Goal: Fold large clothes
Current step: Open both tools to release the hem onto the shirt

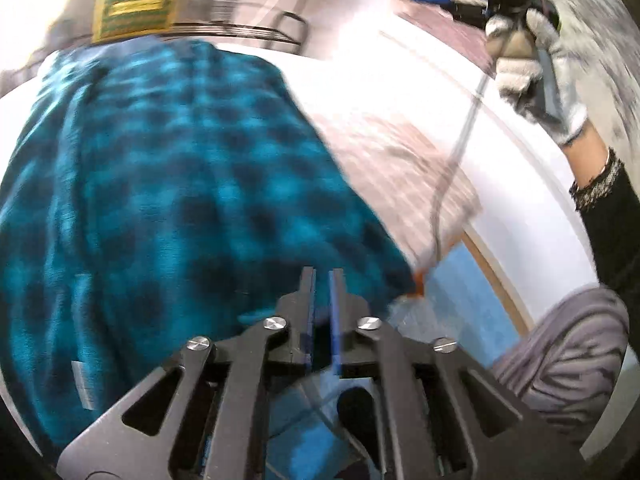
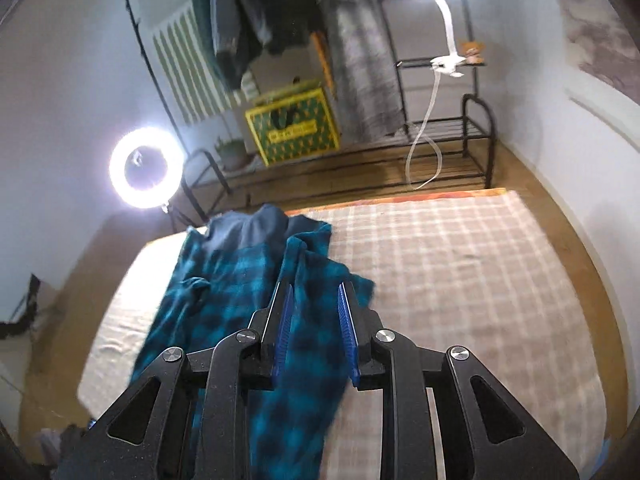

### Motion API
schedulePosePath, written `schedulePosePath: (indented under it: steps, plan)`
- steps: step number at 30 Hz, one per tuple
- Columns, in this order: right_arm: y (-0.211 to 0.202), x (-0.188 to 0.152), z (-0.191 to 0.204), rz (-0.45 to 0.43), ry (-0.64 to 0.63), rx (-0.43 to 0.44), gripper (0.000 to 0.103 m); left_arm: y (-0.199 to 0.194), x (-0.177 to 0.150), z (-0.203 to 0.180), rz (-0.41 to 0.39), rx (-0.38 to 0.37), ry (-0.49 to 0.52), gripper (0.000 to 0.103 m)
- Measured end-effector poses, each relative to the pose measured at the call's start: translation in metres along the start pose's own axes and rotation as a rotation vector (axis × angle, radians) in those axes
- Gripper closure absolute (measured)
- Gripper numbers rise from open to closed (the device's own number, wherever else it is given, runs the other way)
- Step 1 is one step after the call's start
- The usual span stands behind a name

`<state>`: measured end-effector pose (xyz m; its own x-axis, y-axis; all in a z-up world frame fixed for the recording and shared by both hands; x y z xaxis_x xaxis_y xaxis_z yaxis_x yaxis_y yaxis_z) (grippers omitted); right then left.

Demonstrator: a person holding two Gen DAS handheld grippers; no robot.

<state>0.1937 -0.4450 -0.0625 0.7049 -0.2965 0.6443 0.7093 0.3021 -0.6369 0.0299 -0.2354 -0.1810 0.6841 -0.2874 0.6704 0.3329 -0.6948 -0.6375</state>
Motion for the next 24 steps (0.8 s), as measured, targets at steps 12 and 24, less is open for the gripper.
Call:
schedulePosePath:
  steps: [12, 24]
  plan:
    - [-0.092, -0.069, -0.064, -0.009, 0.138, -0.052, 0.078, 0.081, -0.034, -0.034, 0.105, 0.147, 0.247, 0.083]
    - [-0.080, -0.107, -0.099, 0.019, 0.237, -0.030, 0.078, 0.066, -0.011, -0.053, 0.012, 0.009, 0.057, 0.097]
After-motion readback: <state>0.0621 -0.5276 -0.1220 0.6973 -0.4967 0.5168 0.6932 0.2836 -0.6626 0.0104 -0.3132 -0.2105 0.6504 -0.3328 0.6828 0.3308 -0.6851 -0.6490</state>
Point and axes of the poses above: each gripper's, at about its wrist camera, not at the fingertips, and y roughly the way its jaws point, z to its left, x to its top, the point moved 10 cm from there along y, roughly the way its jaws point, and after that the axes turned 8 degrees about -z, right-handed, at the moved point
